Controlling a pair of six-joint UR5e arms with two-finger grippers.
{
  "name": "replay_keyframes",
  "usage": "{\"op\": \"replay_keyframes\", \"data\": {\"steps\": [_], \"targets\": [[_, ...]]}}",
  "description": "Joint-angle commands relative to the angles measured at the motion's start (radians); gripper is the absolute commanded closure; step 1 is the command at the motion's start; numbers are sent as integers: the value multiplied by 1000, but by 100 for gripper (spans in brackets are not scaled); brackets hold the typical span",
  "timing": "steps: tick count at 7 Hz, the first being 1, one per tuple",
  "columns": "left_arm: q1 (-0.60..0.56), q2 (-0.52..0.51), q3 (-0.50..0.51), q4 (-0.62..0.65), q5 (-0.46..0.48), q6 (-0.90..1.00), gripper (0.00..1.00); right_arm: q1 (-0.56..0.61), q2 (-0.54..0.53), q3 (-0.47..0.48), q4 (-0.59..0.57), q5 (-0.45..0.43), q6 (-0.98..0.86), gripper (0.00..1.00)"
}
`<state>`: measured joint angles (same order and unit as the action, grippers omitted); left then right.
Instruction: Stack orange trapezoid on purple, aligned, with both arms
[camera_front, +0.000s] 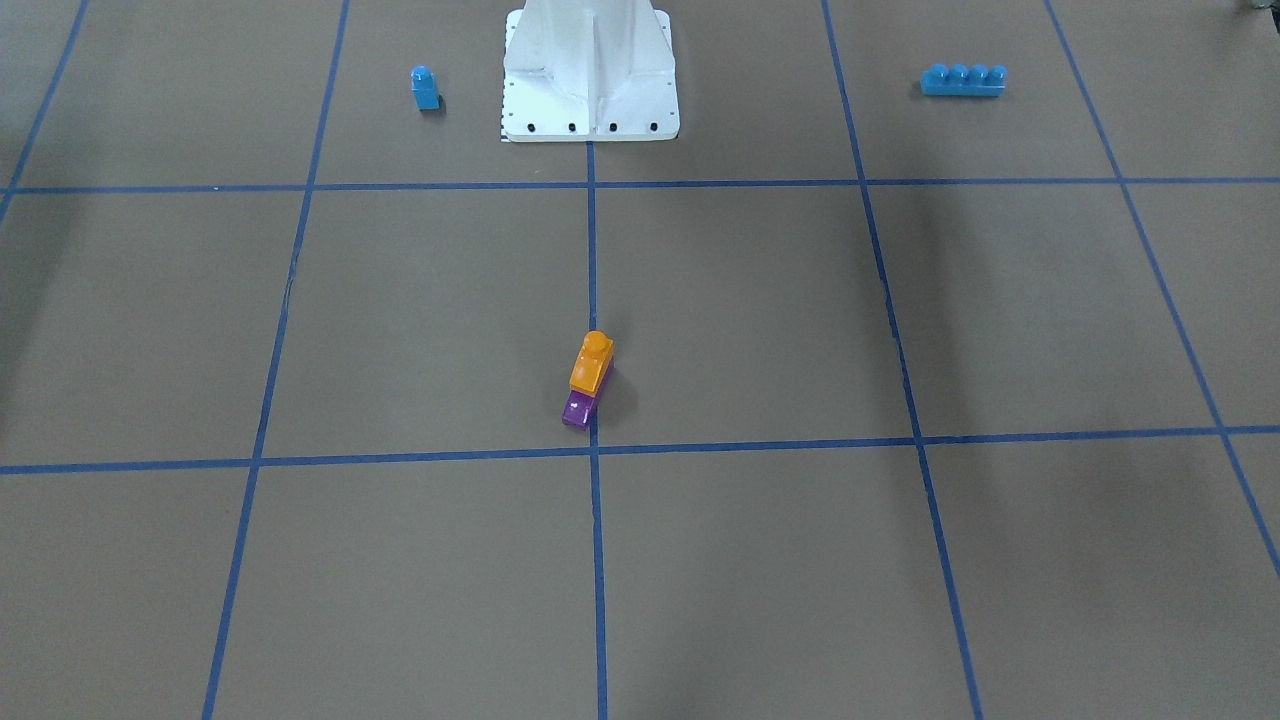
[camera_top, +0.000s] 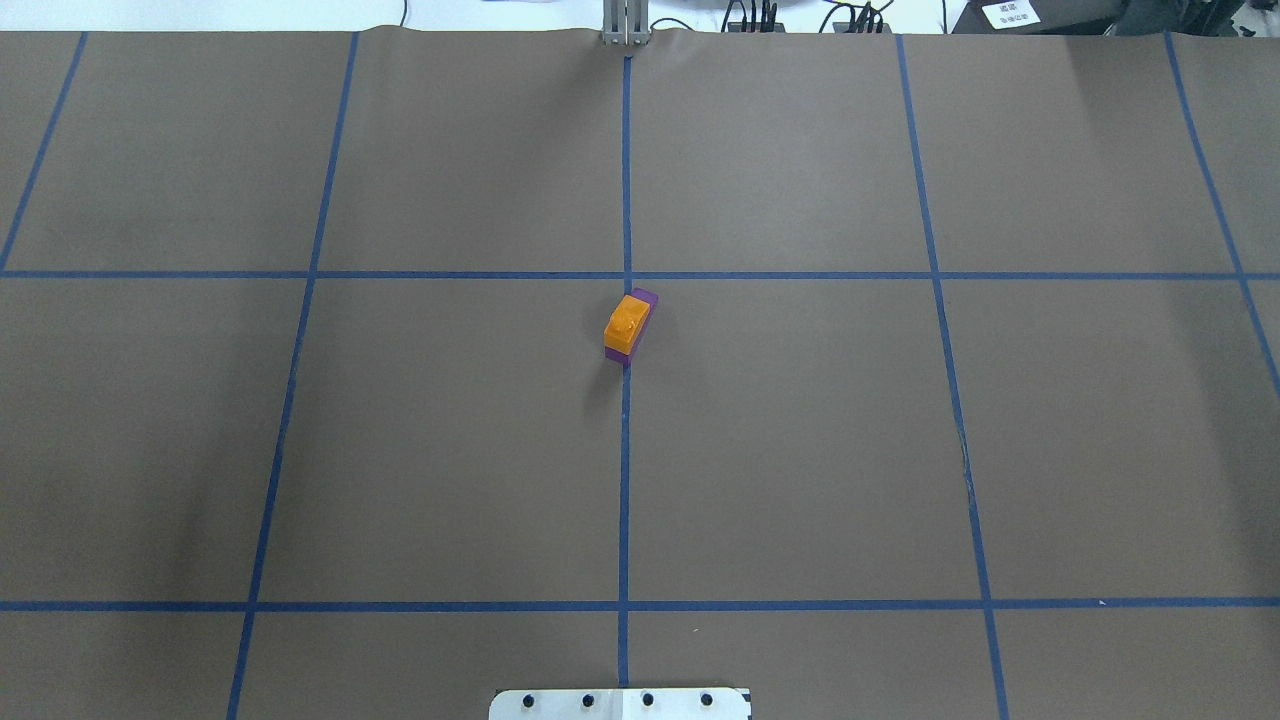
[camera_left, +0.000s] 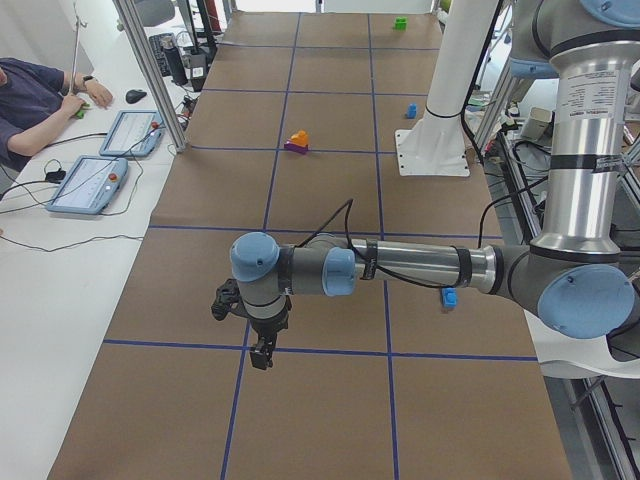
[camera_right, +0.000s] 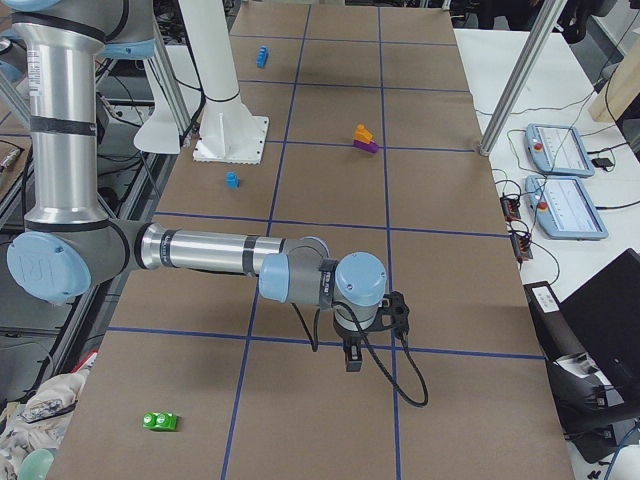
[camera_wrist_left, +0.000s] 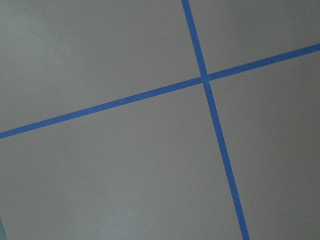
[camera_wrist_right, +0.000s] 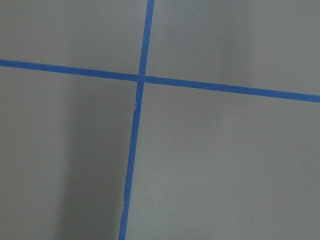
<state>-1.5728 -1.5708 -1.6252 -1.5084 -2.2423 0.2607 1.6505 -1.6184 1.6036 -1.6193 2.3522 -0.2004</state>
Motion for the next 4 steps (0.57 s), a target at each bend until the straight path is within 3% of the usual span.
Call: {"op": "replay_keyframes", "data": {"steps": [1, 4], "targets": [[0, 0, -5, 2, 0, -6, 0, 0, 9, 2, -5, 2, 7, 0], [-1, 3, 4, 4, -2, -6, 0, 2, 2, 10, -8, 42, 24, 0]]}}
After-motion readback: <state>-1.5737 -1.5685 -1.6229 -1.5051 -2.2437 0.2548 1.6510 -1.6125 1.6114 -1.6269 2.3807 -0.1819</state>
